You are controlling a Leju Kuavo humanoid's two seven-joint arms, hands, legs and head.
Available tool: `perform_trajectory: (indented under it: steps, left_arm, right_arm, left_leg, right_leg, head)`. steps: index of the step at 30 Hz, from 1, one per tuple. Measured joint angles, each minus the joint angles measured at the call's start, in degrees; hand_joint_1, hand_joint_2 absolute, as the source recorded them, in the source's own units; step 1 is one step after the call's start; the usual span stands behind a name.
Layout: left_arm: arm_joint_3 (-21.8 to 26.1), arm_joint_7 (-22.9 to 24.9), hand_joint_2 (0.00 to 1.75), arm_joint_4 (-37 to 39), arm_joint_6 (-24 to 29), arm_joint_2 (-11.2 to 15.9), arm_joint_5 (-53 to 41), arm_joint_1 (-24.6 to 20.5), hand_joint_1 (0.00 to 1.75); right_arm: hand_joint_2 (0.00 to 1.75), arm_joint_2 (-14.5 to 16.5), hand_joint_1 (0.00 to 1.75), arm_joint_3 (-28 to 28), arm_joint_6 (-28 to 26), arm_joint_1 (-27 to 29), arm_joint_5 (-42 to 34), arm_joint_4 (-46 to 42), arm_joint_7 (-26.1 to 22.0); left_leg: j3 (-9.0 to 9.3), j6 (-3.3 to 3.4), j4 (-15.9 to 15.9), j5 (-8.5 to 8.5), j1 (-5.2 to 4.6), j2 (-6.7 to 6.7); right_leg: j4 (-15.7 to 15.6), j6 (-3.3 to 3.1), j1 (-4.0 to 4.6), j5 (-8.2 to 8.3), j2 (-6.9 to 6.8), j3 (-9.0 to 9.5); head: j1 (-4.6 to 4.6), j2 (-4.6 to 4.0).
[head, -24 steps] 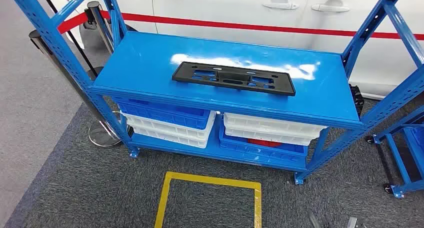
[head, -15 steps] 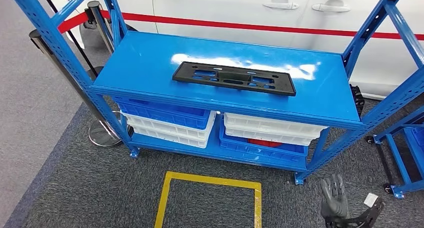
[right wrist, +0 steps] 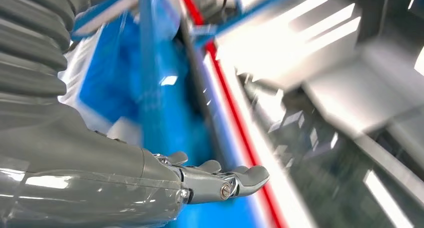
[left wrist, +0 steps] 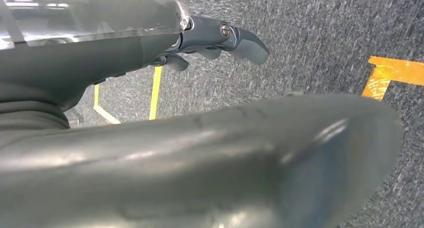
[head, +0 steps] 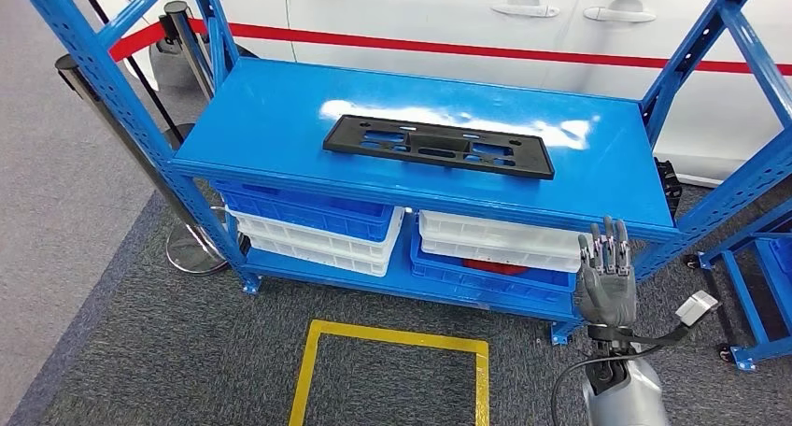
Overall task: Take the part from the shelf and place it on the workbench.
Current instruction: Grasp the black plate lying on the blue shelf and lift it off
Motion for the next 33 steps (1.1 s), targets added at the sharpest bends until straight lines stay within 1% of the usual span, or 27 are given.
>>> perform_trajectory:
  steps: [4, 6, 7, 8, 9, 10, 11, 12, 13, 14, 15, 16, 17, 18, 19, 21, 22, 23, 24, 26, 27, 28, 29, 30, 31, 32, 33]
  left_arm:
    - [0.01, 0.3, 0.0, 0.1, -0.25, -0.08, 0.38, -0.15, 0.0]
    - [0.02, 0.48, 0.0, 0.13, -0.21, -0.23, 0.58, -0.3, 0.0]
    - [0.02, 0.57, 0.0, 0.13, -0.18, -0.34, 0.69, -0.38, 0.0]
    - [0.03, 0.67, 0.0, 0.13, -0.16, -0.49, 0.81, -0.47, 0.0]
    - [0.04, 0.77, 0.0, 0.13, -0.16, -0.65, 0.9, -0.5, 0.0]
    - [0.07, 0.85, 0.0, 0.13, -0.17, -0.77, 0.99, -0.5, 0.0]
    - [0.11, 0.92, 0.0, 0.13, -0.21, -0.93, 1.09, -0.48, 0.0]
    - [0.22, 0.96, 0.0, 0.13, -0.37, -1.1, 1.31, -0.45, 0.0]
    - [0.37, 0.97, 0.0, 0.14, -0.69, -1.27, 1.73, -0.42, 0.0]
    - [0.54, 0.99, 0.0, 0.14, -1.04, -1.46, 2.17, -0.42, 0.0]
    - [0.69, 1.02, 0.0, 0.15, -1.38, -1.64, 2.58, -0.46, 0.0]
    - [0.77, 1.07, 0.0, 0.19, -1.58, -1.83, 2.81, -0.5, 0.0]
    - [0.79, 1.14, 0.0, 0.22, -1.61, -1.99, 2.79, -0.61, 0.0]
    - [0.79, 1.2, 0.0, 0.25, -1.6, -2.15, 2.69, -0.72, 0.0]
    - [0.79, 1.28, 0.0, 0.28, -1.56, -2.27, 2.48, -0.79, 0.0]
    - [0.78, 1.39, 0.0, 0.3, -1.47, -2.43, 1.93, -0.83, 0.0]
    - [0.76, 1.45, 0.0, 0.31, -1.44, -2.45, 1.66, -0.78, 0.0]
    - [0.75, 1.46, 0.0, 0.33, -1.41, -2.45, 1.44, -0.75, 0.0]
    - [0.72, 1.46, 0.0, 0.36, -1.41, -2.44, 1.23, -0.73, 0.0]
    - [0.6, 1.38, 0.0, 0.39, -1.44, -2.44, 0.84, -0.75, 0.0]
    - [0.54, 1.34, 0.0, 0.41, -1.46, -2.44, 0.67, -0.72, 0.0]
    - [0.49, 1.31, 0.0, 0.43, -1.48, -2.42, 0.54, -0.67, 0.0]
    - [0.46, 1.28, 0.0, 0.44, -1.49, -2.41, 0.46, -0.62, 0.0]
    - [0.46, 1.26, 0.0, 0.45, -1.49, -2.4, 0.44, -0.59, 0.0]
    - [0.45, 1.25, 0.0, 0.47, -1.49, -2.4, 0.43, -0.58, 0.0]
    - [0.44, 1.24, 0.0, 0.5, -1.49, -2.43, 0.39, -0.61, 0.0]
    - [0.42, 1.24, 0.0, 0.52, -1.48, -2.46, 0.32, -0.66, 0.0]
  right_arm:
    - [0.0, 2.04, 0.0, 5.47, 1.27, -0.56, -0.37, -7.11, -0.35]
    - [0.0, 2.9, 0.0, 8.56, 1.38, -0.99, -0.8, -10.58, -0.3]
    - [0.44, 3.27, 0.0, 10.13, 1.26, -1.21, -1.05, -12.34, -0.19]
    - [0.87, 3.57, 0.0, 11.61, 1.0, -1.43, -1.3, -14.0, 0.0]
    - [1.31, 3.84, 0.0, 13.11, 0.63, -1.57, -1.56, -15.6, 0.23]
    - [1.75, 4.08, 0.0, 14.56, 0.17, -1.66, -1.8, -17.05, 0.52]
    - [1.75, 4.51, 0.0, 16.02, -0.37, -1.62, -2.11, -18.64, 0.93]
    - [1.75, 5.07, 0.0, 17.75, -1.3, -1.38, -2.76, -20.91, 1.75]
    - [1.75, 5.8, 0.0, 20.19, -2.87, -1.21, -4.01, -23.87, 3.18]
    - [1.31, 6.53, 0.0, 23.29, -4.83, -1.2, -5.68, -27.11, 5.04]
    - [0.87, 7.04, 0.0, 26.7, -6.94, -1.28, -7.58, -30.16, 7.05]
    - [0.44, 7.42, 0.0, 30.01, -8.69, -1.45, -9.27, -32.48, 8.76]
    - [0.0, 7.59, 0.0, 32.58, -9.78, -1.49, -10.52, -34.06, 9.87]
    - [0.0, 7.72, 0.0, 34.53, -10.47, -1.4, -11.52, -35.34, 10.56]
    - [0.0, 7.79, 0.0, 36.05, -10.83, -1.27, -12.31, -36.44, 10.92]
    - [0.87, 7.82, 0.0, 38.22, -11.06, -1.12, -13.68, -38.09, 11.19]
    - [1.31, 7.83, 0.0, 39.05, -10.95, -1.04, -14.16, -38.68, 11.18]
    - [1.75, 7.84, 0.0, 39.72, -10.82, -0.95, -14.55, -39.16, 11.15]
    - [1.75, 7.86, 0.0, 40.31, -10.67, -0.81, -14.93, -39.56, 11.11]
    - [1.75, 7.86, 0.0, 41.09, -10.52, -0.39, -15.53, -40.1, 11.07]
    - [1.75, 7.86, 0.0, 41.34, -10.5, -0.1, -15.76, -40.29, 11.05]
    - [1.75, 7.86, 0.0, 41.53, -10.5, 0.15, -15.91, -40.45, 11.04]
    - [1.75, 7.86, 0.0, 41.67, -10.49, 0.33, -15.99, -40.62, 11.03]
    - [1.75, 7.86, 0.0, 41.77, -10.49, 0.43, -16.04, -40.77, 11.02]
    - [1.75, 7.86, 0.0, 41.84, -10.49, 0.49, -16.09, -40.92, 11.01]
    - [1.75, 7.87, 0.0, 41.88, -10.49, 0.52, -16.17, -41.09, 11.02]
    - [1.75, 7.87, 0.0, 41.94, -10.46, 0.55, -16.27, -41.25, 11.03]
  left_leg:
    - [-0.18, 0.44, 0.21, -0.01, -0.24, -0.02]
    - [0.03, 1.0, -0.3, 0.39, -0.04, 0.04]
    - [0.23, 1.37, -0.73, 0.69, 0.13, 0.07]
    - [0.42, 1.71, -1.14, 0.96, 0.28, 0.1]
    - [0.53, 1.91, -1.36, 1.11, 0.32, 0.13]
    - [0.54, 2.04, -1.43, 1.14, 0.25, 0.11]
    - [0.54, 2.08, -1.41, 1.11, 0.15, 0.05]
    - [0.59, 2.1, -1.38, 1.03, 0.03, -0.02]
    - [0.72, 2.06, -1.34, 0.9, -0.1, -0.1]
    - [0.97, 1.98, -1.32, 0.69, -0.21, -0.12]
    - [1.33, 1.85, -1.31, 0.4, -0.3, -0.06]
    - [1.65, 1.67, -1.29, 0.09, -0.42, -0.03]
    - [1.83, 1.45, -1.2, -0.21, -0.5, -0.11]
    - [1.78, 1.2, -1.12, -0.39, -0.5, -0.24]
    - [1.61, 0.91, -1.09, -0.47, -0.47, -0.38]
    - [1.45, 0.3, -1.05, -0.74, -0.29, -0.37]
    - [1.31, -0.07, -0.55, -1.2, -0.26, -0.21]
    - [0.66, -0.43, 0.96, -2.11, -0.22, -0.05]
    - [-0.76, -0.82, 3.81, -3.5, -0.05, 0.1]
    - [-5.27, -1.55, 11.79, -6.41, 0.53, 0.22]
    - [-7.26, -1.91, 14.79, -6.9, 0.89, 0.3]
    - [-8.3, -2.25, 15.73, -6.2, 1.23, 0.4]
    - [-8.14, -2.6, 14.26, -4.3, 1.56, 0.52]
    - [-6.98, -2.97, 10.76, -1.63, 1.92, 0.65]
    - [-5.54, -3.38, 6.99, 0.44, 2.16, 0.74]
    - [-4.31, -3.43, 3.76, 1.85, 2.24, 0.73]
    - [-3.64, -3.24, 1.85, 2.42, 2.23, 0.69]
  right_leg:
    - [-0.19, 0.47, -0.24, 0.21, 0.01, 0.0]
    - [-0.26, 0.86, -0.29, 0.25, -0.03, 0.03]
    - [0.46, 0.94, -0.26, -0.18, -0.1, -0.31]
    - [2.37, 0.92, -0.2, -1.21, -0.16, -1.25]
    - [5.58, 0.82, -0.1, -2.74, -0.22, -2.88]
    - [9.62, 0.7, 0.05, -4.42, -0.23, -5.08]
    - [13.54, 0.59, 0.19, -5.68, -0.23, -7.31]
    - [16.07, 0.43, 0.32, -5.91, -0.23, -8.99]
    - [16.47, 0.19, 0.45, -4.96, -0.24, -9.71]
    - [14.54, -0.15, 0.62, -2.85, -0.23, -9.28]
    - [10.79, -0.61, 0.85, -0.09, -0.21, -7.95]
    - [7.14, -1.06, 1.15, 1.92, -0.17, -6.43]
    - [3.96, -1.46, 1.41, 3.14, -0.12, -5.05]
    - [2.05, -1.76, 1.64, 3.36, -0.07, -4.24]
    - [1.44, -1.93, 1.79, 2.85, -0.01, -3.96]
    - [0.57, -2.3, 1.64, 2.56, 0.06, -3.66]
    - [0.21, -2.53, 1.4, 2.58, 0.09, -3.39]
    - [-0.15, -2.78, 1.14, 2.59, 0.08, -3.07]
    - [-0.41, -3.01, 0.92, 2.55, -0.03, -2.75]
    - [-0.47, -3.18, 0.79, 2.27, -0.27, -2.45]
    - [-0.46, -3.15, 0.69, 2.11, -0.37, -2.3]
    - [-0.41, -3.0, 0.53, 1.93, -0.4, -2.13]
    - [-0.31, -2.76, 0.3, 1.71, -0.37, -1.91]
    - [-0.11, -2.41, 0.04, 1.43, -0.32, -1.67]
    - [0.15, -1.94, -0.15, 1.09, -0.27, -1.51]
    - [0.52, -1.45, -0.18, 0.77, -0.2, -1.49]
    - [0.78, -0.98, -0.12, 0.59, -0.17, -1.57]
  head:
    - [-0.01, 0.01]
    - [0.01, 0.01]
    - [0.03, 0.01]
    - [0.04, 0.01]
    - [0.07, 0.01]
    - [0.06, 0.01]
    - [0.06, 0.01]
    - [0.06, 0.01]
    - [0.07, 0.01]
    - [0.06, 0.01]
    - [0.06, 0.01]
    - [0.01, 0.01]
    - [-0.05, 0.01]
    - [-0.11, 0.01]
    - [-0.15, 0.01]
    - [-0.17, 0.01]
    - [-0.21, 0.01]
    - [-0.28, 0.01]
    - [-0.34, 0.01]
    - [-0.39, 0.0]
    - [-0.38, 0.0]
    - [-0.37, 0.0]
    - [-0.38, 0.0]
    - [-0.38, 0.01]
    - [-0.39, 0.01]
    - [-0.49, 0.01]
    - [-0.51, 0.01]
